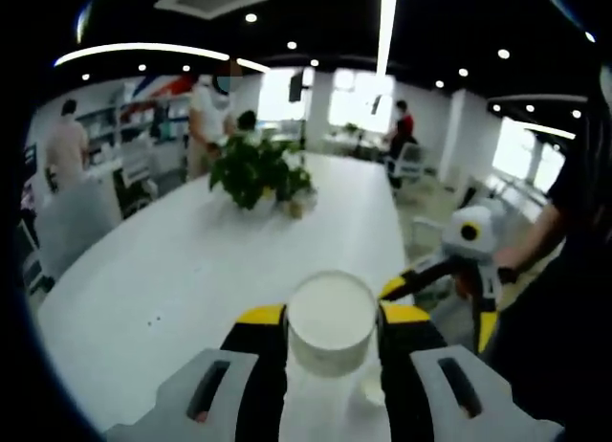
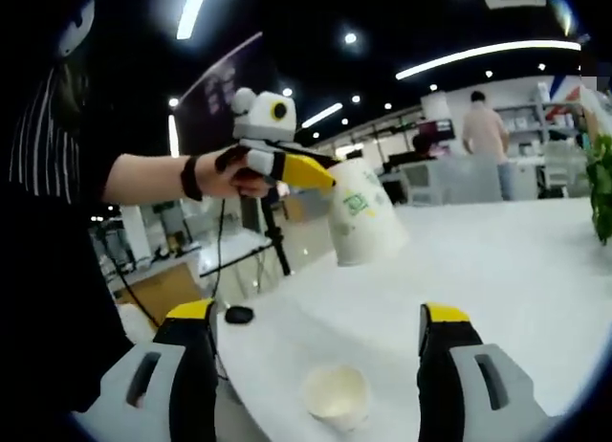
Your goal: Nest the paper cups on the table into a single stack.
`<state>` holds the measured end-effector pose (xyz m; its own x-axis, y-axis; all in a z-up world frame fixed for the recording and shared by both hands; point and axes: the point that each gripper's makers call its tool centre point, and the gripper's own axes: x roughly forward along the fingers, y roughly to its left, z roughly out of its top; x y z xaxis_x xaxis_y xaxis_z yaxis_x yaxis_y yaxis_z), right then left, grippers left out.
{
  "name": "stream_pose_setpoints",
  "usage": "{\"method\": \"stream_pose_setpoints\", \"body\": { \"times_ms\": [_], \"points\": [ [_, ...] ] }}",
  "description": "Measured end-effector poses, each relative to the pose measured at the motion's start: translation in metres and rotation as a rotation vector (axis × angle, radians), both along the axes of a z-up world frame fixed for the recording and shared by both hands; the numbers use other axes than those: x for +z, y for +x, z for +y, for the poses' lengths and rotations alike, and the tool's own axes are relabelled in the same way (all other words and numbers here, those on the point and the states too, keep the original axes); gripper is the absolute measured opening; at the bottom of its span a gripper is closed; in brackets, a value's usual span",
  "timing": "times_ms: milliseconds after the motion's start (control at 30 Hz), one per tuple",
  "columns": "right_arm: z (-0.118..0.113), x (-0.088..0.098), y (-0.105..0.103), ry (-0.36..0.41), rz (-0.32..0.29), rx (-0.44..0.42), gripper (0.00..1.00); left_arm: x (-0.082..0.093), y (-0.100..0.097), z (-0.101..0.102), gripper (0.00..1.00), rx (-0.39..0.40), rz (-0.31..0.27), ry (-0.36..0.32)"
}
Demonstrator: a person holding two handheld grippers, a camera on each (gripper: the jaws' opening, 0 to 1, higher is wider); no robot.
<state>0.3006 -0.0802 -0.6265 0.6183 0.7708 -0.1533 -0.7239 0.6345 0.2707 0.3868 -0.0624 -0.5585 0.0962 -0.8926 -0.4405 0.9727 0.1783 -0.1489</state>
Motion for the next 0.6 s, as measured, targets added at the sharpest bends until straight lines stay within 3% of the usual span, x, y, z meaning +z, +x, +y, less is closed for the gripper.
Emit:
{"method": "stream_pose_setpoints", "body": {
  "times_ms": [267, 400, 600],
  "points": [
    [0.019, 0.010, -0.001, 0.032, -0.016, 0.040, 0.81, 0.002, -0.015, -0.002, 0.35, -0.027, 0.006, -0.005],
    [0.026, 0.017, -0.003, 0.050, -0.030, 0.065, 0.75, 0.006, -0.018, -0.003, 0.35, -0.024, 0.001, -0.008],
    [0.031, 0.024, -0.001, 0.090, -0.036, 0.074, 0.75, 0.010, -0.023, -0.002, 0.35, -0.024, 0.004, -0.020]
  ]
}}
